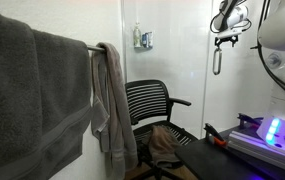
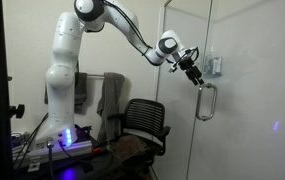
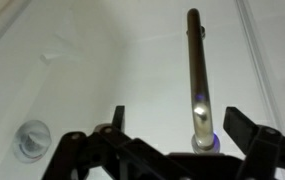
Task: Pull the glass door open
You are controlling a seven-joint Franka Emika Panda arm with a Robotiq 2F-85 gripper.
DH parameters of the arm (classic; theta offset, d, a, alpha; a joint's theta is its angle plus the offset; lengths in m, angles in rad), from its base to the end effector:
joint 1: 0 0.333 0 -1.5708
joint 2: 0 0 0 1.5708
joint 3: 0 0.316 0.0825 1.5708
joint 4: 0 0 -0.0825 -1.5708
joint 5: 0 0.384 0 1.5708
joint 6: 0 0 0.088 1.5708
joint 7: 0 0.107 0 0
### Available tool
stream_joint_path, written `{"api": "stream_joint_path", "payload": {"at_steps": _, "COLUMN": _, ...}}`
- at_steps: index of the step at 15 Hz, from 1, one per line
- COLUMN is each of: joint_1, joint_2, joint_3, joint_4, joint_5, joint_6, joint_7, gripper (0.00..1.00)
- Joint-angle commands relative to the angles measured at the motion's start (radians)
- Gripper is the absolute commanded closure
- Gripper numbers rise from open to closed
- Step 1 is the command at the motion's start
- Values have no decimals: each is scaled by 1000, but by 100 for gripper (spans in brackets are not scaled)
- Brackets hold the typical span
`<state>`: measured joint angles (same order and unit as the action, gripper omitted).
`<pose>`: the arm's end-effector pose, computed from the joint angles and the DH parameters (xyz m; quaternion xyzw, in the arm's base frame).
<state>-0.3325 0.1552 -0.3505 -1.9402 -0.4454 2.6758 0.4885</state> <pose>0.5059 -0.3819 0.4727 0.8673 -0.3723 0.2610 0.2027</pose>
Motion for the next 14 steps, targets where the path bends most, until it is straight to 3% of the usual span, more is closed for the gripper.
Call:
{"api": "stream_joint_path", "payload": {"at_steps": 1, "joint_1": 8, "joint_2": 125, "joint_3": -33, "joint_4": 118, "joint_5": 14, "joint_6": 20, "joint_7": -96, "gripper": 0}}
{"api": "stream_joint_path", "payload": {"at_steps": 7, "joint_1": 42, "joint_2": 94, "joint_3": -55, "joint_4": 83, "joint_5": 42, "joint_6": 15, "joint_7": -74, "gripper": 0}}
{"api": "stream_joint_path", "payload": {"at_steps": 11, "joint_1": 73, "joint_2": 157, "joint_3": -84, "joint_4": 126, "joint_5": 46, "joint_6": -7, "joint_7": 57, "gripper": 0}}
{"api": "stream_joint_path", "payload": {"at_steps": 12, "joint_1": 79, "joint_2": 156, "joint_3": -84, "joint_4": 119, "joint_5": 52, "joint_6": -11, "joint_7": 63, "gripper": 9}}
{"api": "stream_joint_path", "payload": {"at_steps": 13, "joint_1": 89, "joint_2": 162, "joint_3": -84, "joint_4": 114, "joint_5": 60, "joint_6": -12, "joint_7": 80, "gripper": 26}}
{"api": "stream_joint_path", "payload": {"at_steps": 14, "joint_1": 100, "joint_2": 159, "joint_3": -89, "joint_4": 103, "joint_5": 56, "joint_6": -3, "joint_7": 98, "gripper": 34}}
